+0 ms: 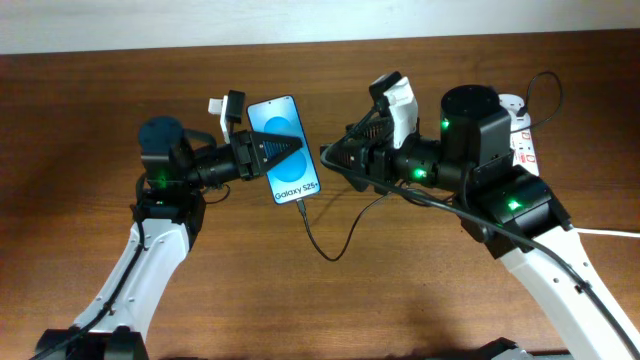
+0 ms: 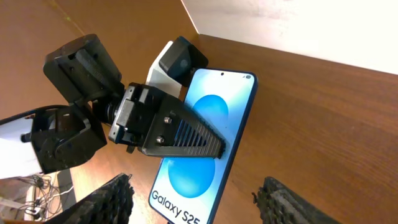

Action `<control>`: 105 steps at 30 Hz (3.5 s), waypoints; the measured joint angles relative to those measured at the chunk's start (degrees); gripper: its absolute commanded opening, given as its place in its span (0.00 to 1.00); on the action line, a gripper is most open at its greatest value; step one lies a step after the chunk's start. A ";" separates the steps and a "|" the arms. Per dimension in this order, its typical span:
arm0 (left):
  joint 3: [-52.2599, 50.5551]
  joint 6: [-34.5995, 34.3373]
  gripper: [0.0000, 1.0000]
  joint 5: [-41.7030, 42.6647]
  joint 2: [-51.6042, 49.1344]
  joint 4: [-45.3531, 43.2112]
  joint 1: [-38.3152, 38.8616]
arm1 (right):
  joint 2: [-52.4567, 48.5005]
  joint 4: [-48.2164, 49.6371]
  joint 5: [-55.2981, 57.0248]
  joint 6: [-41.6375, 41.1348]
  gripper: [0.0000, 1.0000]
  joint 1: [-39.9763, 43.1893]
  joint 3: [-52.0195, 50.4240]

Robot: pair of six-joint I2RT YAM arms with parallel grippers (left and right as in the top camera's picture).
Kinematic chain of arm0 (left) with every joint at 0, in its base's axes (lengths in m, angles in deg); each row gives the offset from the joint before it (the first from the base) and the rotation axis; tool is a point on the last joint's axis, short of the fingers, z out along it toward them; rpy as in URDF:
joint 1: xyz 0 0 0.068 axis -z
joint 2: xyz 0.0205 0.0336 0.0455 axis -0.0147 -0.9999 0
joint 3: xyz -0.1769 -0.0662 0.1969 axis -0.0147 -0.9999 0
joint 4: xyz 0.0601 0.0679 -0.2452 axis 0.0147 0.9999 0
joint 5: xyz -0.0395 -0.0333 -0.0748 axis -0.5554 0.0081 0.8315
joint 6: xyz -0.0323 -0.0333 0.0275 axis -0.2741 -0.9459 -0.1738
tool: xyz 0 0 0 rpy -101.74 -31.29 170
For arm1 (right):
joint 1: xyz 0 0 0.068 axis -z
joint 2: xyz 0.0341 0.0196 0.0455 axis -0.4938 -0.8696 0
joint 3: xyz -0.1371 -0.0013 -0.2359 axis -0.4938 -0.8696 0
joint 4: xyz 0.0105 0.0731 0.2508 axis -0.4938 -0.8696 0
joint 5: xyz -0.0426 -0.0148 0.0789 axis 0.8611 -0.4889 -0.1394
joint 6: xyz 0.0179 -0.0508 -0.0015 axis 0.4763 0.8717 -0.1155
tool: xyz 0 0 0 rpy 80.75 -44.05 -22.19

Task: Plug charger to phone and switch on socket
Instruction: 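Push the USB-C connector up into the phone's bottom port with the right gripper, then lower the plugged phone with the left gripper toward the table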

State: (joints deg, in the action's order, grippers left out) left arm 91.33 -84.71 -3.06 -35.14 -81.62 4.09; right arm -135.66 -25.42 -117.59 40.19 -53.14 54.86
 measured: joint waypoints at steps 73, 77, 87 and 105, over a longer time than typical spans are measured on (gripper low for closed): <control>0.00 -0.04 0.00 -0.24 0.00 0.07 -0.46 | -19.43 -31.80 35.74 -16.26 0.04 -29.16 13.40; 0.15 -0.61 0.00 -0.37 0.00 -0.33 -1.29 | -19.43 -29.79 35.78 -15.26 0.04 -29.16 13.38; 1.68 -0.50 0.00 0.26 0.00 2.38 -1.97 | -19.61 -29.75 36.81 -9.55 0.23 -29.18 14.80; 7.69 9.79 0.00 -20.17 -9.07 17.53 10.10 | -0.55 -40.02 49.64 -6.58 0.98 -17.16 21.07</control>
State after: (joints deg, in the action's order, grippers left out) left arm 99.02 -74.92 -23.23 -44.21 -64.09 14.19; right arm -136.21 -65.44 -67.95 33.61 -70.30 75.93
